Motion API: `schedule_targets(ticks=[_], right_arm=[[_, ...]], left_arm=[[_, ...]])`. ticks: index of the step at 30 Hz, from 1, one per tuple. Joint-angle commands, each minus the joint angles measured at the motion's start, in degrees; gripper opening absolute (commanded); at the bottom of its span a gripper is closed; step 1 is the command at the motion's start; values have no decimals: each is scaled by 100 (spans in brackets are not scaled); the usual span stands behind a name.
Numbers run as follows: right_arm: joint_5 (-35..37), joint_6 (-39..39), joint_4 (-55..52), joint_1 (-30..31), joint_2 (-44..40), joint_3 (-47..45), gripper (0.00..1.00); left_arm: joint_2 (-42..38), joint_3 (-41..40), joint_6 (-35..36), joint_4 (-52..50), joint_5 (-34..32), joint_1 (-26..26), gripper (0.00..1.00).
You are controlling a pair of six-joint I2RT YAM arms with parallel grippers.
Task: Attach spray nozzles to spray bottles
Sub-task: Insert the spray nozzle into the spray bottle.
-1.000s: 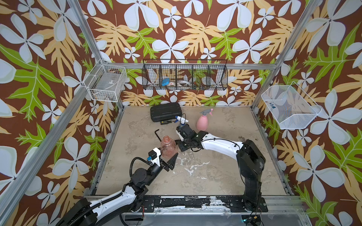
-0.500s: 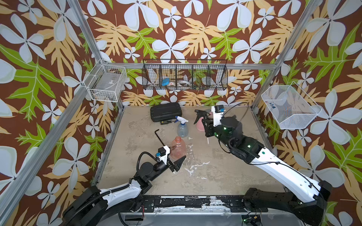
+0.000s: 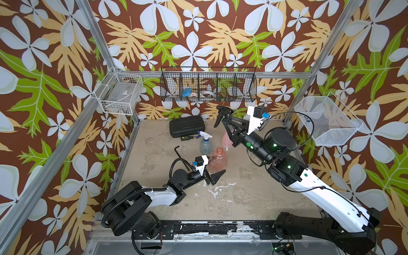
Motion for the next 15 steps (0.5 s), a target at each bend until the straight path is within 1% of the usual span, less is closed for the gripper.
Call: schedule_targets(ticks=[1,8,15], right_arm=[[-265,-124,188,41,162,126,14],[-289,-273,213,193,424,145,13],[-188,-365,287,204,259,-106,12]], left_arm=[[62,66,-153,393,272,-24,64],[-19,77,-189,342,355,-20,64],[-128,125,-267,189,465,-20,64]])
